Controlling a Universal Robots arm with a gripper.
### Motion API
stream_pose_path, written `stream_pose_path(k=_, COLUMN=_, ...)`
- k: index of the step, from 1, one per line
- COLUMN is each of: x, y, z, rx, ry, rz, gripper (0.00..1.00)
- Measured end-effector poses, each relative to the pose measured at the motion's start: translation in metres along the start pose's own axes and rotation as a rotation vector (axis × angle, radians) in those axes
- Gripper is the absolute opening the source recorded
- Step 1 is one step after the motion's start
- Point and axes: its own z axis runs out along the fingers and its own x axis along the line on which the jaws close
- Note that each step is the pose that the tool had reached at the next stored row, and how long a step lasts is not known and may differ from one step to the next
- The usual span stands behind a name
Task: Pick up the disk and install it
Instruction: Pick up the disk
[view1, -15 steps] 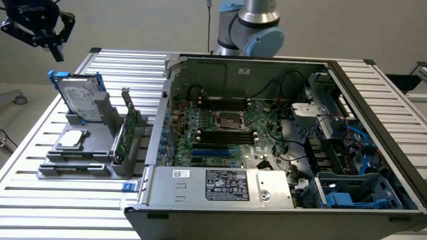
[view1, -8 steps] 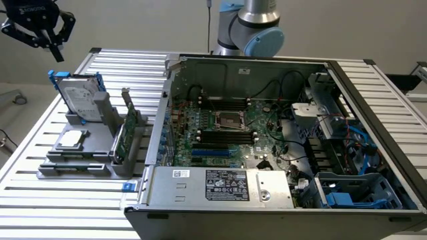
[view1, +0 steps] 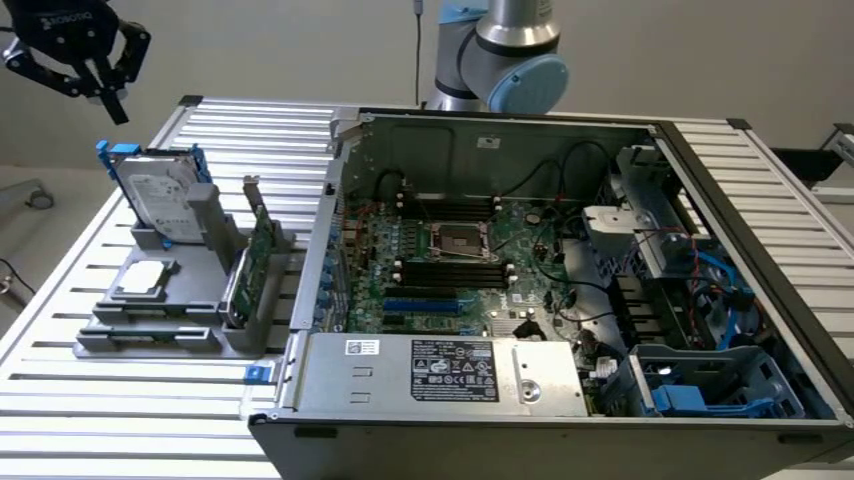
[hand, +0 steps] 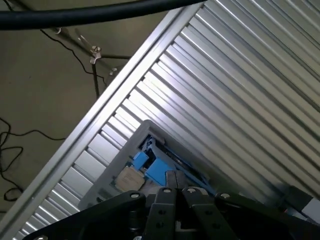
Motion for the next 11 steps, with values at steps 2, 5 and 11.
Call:
stream_pose_path(k=2, x=0.0, y=0.0, z=0.0, rx=-0.0003, ry=0.0006, rz=-0.036, gripper=0.11)
stream_pose_path(k=5, x=0.0, y=0.0, z=0.0001, rx=-0.0009, ry=0.0016, rz=-0.091, gripper=0.11)
stream_pose_path(k=11, x=0.0, y=0.0, z=0.0001, rx=-0.0019, ry=0.0033, rz=-0.2, gripper=0.11)
